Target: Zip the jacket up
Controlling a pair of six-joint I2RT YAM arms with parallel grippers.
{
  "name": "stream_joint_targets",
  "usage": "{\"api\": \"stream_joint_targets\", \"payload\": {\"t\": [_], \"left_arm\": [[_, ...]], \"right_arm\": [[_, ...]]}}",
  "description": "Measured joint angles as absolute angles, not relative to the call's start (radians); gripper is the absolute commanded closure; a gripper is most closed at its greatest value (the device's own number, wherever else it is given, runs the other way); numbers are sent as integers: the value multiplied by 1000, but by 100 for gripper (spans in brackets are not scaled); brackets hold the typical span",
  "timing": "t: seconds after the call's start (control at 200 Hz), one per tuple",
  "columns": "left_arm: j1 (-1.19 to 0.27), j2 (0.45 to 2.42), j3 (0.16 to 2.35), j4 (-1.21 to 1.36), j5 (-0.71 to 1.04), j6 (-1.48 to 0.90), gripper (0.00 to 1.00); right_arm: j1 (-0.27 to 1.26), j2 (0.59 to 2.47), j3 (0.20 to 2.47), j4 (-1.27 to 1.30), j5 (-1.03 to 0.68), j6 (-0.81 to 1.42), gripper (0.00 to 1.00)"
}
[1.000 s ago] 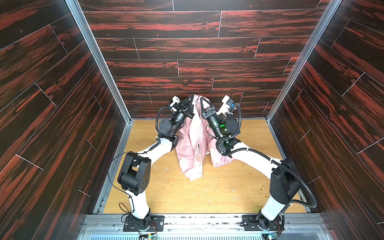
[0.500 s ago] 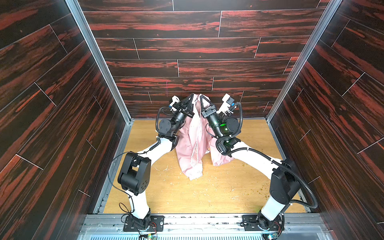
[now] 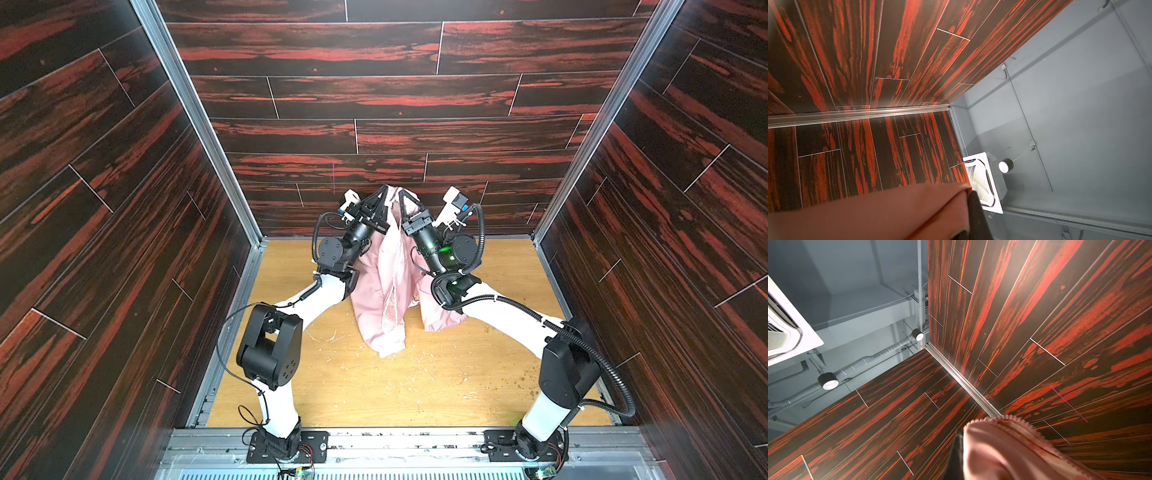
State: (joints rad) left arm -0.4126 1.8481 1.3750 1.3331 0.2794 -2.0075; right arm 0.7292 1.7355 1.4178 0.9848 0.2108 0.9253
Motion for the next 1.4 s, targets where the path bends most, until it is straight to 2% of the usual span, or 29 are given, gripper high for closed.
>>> {"api": "stream_joint_targets", "payload": {"t": [1.403], "left_arm": [[-416,1866,1399,1333,268,-2009,100]], "right_arm": [[730,1736,1415,967,263,916,100]]}}
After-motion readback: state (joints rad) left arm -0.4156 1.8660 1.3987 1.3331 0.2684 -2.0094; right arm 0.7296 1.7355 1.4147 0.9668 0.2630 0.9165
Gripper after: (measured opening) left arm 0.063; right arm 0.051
